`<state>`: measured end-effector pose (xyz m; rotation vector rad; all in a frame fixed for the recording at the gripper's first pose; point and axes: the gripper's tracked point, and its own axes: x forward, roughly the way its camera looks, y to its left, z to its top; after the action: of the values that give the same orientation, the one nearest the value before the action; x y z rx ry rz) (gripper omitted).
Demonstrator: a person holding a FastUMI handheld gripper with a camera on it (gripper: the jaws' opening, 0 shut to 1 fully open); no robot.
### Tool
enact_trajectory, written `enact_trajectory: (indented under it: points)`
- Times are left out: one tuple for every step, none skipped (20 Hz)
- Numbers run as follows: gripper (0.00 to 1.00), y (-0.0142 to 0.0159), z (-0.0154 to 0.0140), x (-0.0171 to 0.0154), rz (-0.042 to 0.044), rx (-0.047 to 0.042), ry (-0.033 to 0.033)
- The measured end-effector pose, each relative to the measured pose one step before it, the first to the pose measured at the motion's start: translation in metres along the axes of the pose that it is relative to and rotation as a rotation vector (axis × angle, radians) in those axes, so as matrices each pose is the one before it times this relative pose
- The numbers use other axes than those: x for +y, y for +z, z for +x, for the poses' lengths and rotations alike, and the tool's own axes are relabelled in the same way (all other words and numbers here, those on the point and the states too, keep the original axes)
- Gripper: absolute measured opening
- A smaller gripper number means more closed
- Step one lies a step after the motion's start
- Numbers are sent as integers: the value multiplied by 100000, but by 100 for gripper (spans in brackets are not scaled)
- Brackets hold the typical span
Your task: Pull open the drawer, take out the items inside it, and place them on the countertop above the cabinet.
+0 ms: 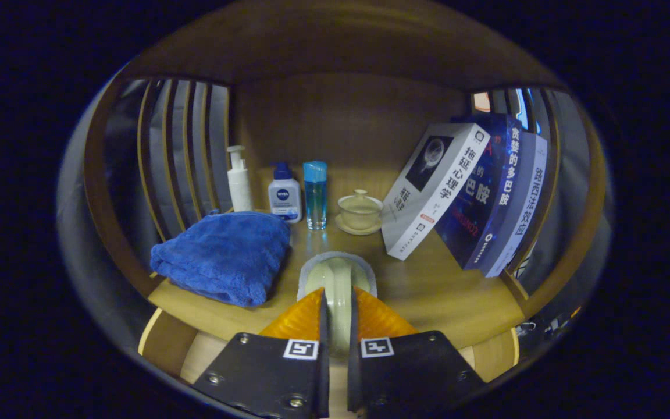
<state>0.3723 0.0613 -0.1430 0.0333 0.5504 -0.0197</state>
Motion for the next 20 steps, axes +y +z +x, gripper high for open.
enact_trajectory:
  points:
    - [13, 249, 301, -151, 985, -658, -747]
    - [12, 46, 381, -235, 397, -58, -721]
    - [13, 68, 229, -14, 110, -234, -333]
    - [12, 67, 191, -82, -121, -358, -368]
    - [12, 36, 183, -30, 63, -59, -373]
    - [12, -37, 245, -78, 224, 30, -221]
    - [12, -16, 197, -67, 165, -6, -411]
    - [13, 26, 128, -53, -10, -18, -213]
    - [14, -33, 127, 22, 110, -5, -182]
    - [14, 0, 341, -106, -191, -397, -337]
    - [16, -21, -64, -49, -186, 12, -209]
    - [16, 62, 293, -83, -266, -761, -726]
    - [17, -21, 96, -18, -414, -468, -49]
    - [19, -153, -124, -5, -602, 84, -211]
    - [20, 197, -274, 24, -22, -975, 362]
    - [20, 80, 195, 85, 314, -1358, 199]
    - [20, 340, -302, -44, 628, -1540, 275]
    - [20, 352, -396, -49, 986, -1907, 248]
    - [20, 530, -475, -31, 823, -1758, 286]
    - [20, 513, -689, -124, 514, -1860, 349]
